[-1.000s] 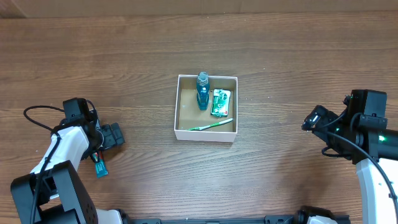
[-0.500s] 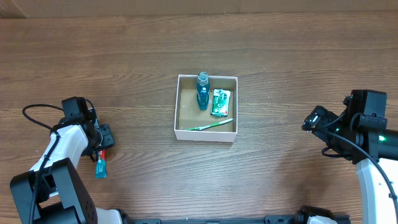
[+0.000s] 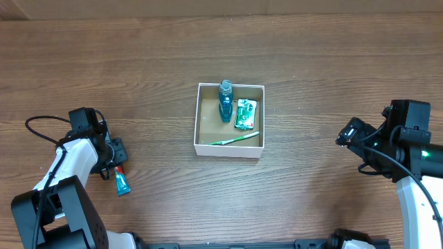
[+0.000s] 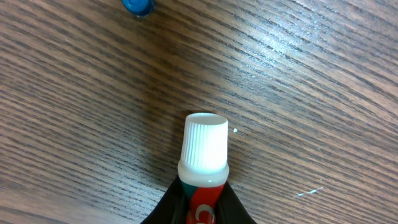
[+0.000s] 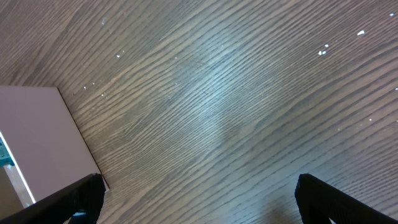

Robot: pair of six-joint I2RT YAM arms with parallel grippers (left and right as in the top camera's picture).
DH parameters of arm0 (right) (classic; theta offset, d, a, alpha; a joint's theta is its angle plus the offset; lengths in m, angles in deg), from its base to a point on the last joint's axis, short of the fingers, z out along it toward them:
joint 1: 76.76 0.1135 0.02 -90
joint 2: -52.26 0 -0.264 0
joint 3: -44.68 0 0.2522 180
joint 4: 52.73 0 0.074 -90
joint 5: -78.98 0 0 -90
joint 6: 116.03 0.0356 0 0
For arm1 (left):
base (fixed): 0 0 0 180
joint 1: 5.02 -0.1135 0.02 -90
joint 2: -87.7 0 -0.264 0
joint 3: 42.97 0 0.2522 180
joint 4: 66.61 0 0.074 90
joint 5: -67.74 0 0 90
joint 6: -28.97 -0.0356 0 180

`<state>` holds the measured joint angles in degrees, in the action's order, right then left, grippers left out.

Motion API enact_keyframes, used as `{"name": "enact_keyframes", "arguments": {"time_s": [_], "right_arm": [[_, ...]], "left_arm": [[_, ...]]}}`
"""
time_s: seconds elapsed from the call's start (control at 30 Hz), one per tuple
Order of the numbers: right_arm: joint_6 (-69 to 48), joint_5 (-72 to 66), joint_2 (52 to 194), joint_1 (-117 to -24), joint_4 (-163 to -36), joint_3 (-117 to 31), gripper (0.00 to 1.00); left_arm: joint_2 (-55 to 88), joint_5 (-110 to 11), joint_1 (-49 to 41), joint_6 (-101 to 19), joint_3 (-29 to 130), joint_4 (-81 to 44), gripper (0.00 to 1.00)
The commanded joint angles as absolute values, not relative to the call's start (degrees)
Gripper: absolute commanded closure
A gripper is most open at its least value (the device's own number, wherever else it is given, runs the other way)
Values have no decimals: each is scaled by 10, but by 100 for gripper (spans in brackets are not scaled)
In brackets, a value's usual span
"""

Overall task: Pack container
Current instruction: 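Lower the toothpaste tube into the box and open the left gripper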

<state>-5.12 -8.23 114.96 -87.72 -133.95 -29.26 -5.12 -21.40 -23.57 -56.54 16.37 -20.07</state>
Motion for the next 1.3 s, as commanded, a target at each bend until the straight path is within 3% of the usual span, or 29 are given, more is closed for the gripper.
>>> {"name": "enact_keyframes", "arguments": {"time_s": [0.0,0.37,0.53,0.77,0.93,1.27], "right_arm": [[-55,-79,1147,-880,-1337,-292,0],[-55,-79,1147,-880,-1337,-292,0],[-55,-79,1147,-880,-1336,-292,0],[-55,-79,1147,-880,-1336,-292,0],[-55,-79,1147,-880,-1336,-292,0],[-55,-79,1147,-880,-1339,-292,0]], "left_arm": [[-79,-238,-239,-557,152,-187,96],[-27,-368,-190,-558,407,-17,96],[27,-370,-51,-646,514,5,96],[28,-354,195,-902,549,-42,96],[-12,-263,294,-933,549,-81,96],[-162,-259,295,-925,549,-69,96]]}}
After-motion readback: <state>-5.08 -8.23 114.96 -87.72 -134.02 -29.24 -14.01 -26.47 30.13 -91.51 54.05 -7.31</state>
